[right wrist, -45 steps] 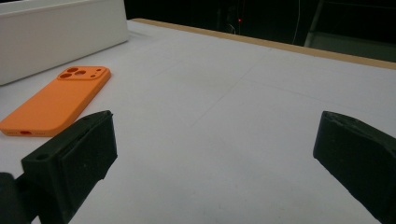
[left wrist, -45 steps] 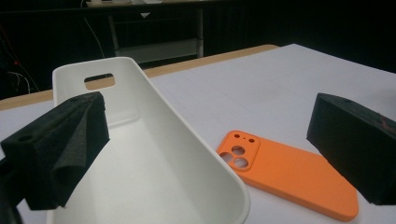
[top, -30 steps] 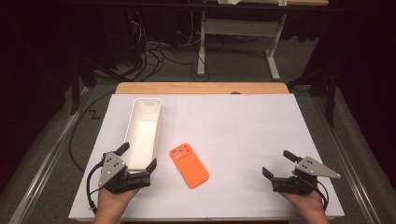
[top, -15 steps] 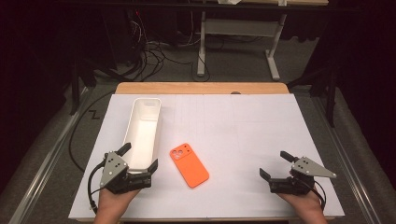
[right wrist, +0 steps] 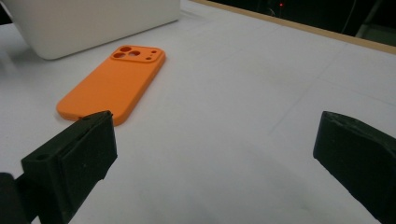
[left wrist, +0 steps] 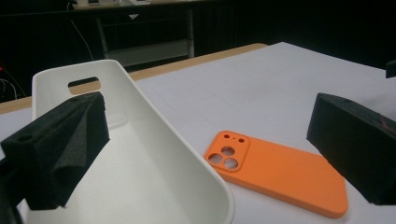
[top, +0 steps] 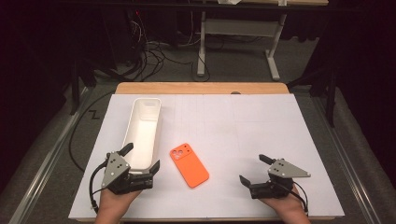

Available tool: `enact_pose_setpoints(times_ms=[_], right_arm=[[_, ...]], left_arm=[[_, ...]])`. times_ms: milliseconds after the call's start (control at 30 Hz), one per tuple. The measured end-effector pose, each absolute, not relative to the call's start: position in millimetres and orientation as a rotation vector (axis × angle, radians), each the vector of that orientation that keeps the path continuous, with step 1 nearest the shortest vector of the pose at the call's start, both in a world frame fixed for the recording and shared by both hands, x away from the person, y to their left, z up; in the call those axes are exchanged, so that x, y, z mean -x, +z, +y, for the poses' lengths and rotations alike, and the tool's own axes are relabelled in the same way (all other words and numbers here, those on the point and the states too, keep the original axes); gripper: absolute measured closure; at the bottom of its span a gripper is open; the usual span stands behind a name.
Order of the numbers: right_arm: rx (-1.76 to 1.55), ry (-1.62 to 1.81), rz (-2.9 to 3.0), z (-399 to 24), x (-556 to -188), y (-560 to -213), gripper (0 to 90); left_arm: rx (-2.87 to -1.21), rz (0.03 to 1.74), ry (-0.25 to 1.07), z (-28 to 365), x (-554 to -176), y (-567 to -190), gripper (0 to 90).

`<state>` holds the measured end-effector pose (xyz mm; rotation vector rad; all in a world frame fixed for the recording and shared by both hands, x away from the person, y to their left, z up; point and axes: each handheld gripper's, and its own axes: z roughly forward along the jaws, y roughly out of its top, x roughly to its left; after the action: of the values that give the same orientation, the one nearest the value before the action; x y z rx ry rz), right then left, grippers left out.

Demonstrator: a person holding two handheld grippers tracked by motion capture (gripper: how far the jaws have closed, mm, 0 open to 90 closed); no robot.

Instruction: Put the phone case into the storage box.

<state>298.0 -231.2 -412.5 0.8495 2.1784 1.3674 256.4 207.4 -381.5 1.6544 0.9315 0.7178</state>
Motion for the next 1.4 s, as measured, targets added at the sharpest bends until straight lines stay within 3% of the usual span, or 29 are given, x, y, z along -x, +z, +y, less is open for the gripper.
enact_pose_setpoints(times_ms=[867, 1400], right_arm=[[-0.803, 1.301, 2.441, -98, -323, -431, 0.2], [-0.842, 1.148, 2.533, -58, -340, -438, 0.1]], left_arm=[[-1.649, 0.913, 0.697, 207, -256, -382, 0.1], [-1.657, 0.903, 0.693, 205, -255, -382, 0.1]])
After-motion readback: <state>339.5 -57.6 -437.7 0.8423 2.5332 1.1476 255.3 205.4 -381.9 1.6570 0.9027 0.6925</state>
